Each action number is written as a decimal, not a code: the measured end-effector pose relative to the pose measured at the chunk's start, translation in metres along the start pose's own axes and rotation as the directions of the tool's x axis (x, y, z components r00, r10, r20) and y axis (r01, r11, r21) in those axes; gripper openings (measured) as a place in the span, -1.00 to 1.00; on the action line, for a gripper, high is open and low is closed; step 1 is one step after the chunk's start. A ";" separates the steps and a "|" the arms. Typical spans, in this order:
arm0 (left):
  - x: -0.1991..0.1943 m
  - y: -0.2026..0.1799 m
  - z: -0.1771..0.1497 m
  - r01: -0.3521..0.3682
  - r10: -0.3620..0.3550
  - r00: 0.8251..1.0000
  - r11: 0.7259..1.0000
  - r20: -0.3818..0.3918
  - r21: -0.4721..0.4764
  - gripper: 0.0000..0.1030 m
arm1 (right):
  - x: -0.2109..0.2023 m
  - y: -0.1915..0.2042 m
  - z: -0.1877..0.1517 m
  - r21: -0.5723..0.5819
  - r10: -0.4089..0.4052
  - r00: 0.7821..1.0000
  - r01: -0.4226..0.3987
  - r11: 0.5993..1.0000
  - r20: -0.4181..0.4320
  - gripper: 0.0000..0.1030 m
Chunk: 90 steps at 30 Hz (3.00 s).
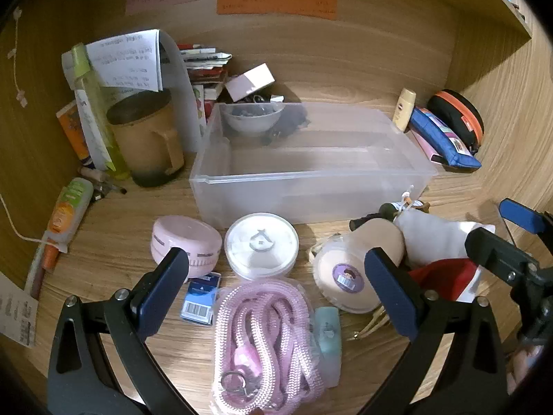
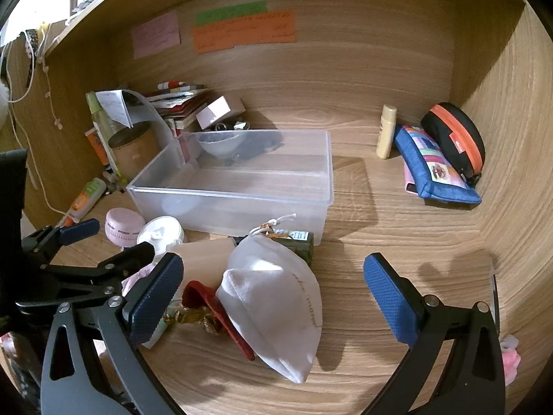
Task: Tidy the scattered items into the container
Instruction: 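Move left gripper to the pink round case while right gripper approaches the white drawstring pouch, then close left gripper on the pink round case while right gripper grasps the white pouch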
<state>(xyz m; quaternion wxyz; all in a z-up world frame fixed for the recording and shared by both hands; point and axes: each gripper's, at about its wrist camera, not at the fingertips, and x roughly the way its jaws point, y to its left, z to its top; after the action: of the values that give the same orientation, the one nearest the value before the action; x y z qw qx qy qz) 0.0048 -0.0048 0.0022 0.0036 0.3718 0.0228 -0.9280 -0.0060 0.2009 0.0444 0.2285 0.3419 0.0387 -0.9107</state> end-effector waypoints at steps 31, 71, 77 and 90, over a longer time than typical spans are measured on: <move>0.023 0.116 -0.009 0.015 -0.047 0.985 0.981 -0.165 -0.193 0.68 | -0.003 -0.023 -0.004 0.041 0.126 0.992 -0.126 0.991 0.011 1.00; 0.084 0.092 0.000 -0.004 -0.005 0.974 0.999 -0.226 -0.039 0.66 | 0.094 -0.021 -0.016 0.008 0.197 0.900 -0.211 0.977 -0.389 0.35; 0.086 0.091 0.003 -0.008 0.002 0.978 1.000 -0.207 -0.029 0.21 | 0.088 -0.025 -0.015 0.017 0.194 0.913 -0.202 0.979 -0.359 0.15; 0.071 0.084 0.008 -0.006 0.000 0.987 0.999 -0.161 -0.035 0.21 | 0.057 -0.039 0.007 0.007 0.148 0.956 -0.151 0.989 -0.255 0.12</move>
<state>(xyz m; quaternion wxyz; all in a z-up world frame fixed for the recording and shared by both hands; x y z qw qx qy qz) -0.0496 -0.0883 -0.0443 0.0097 0.4453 0.0392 -0.8945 -0.0656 0.2120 0.0095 0.2920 0.4565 0.0474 -0.8391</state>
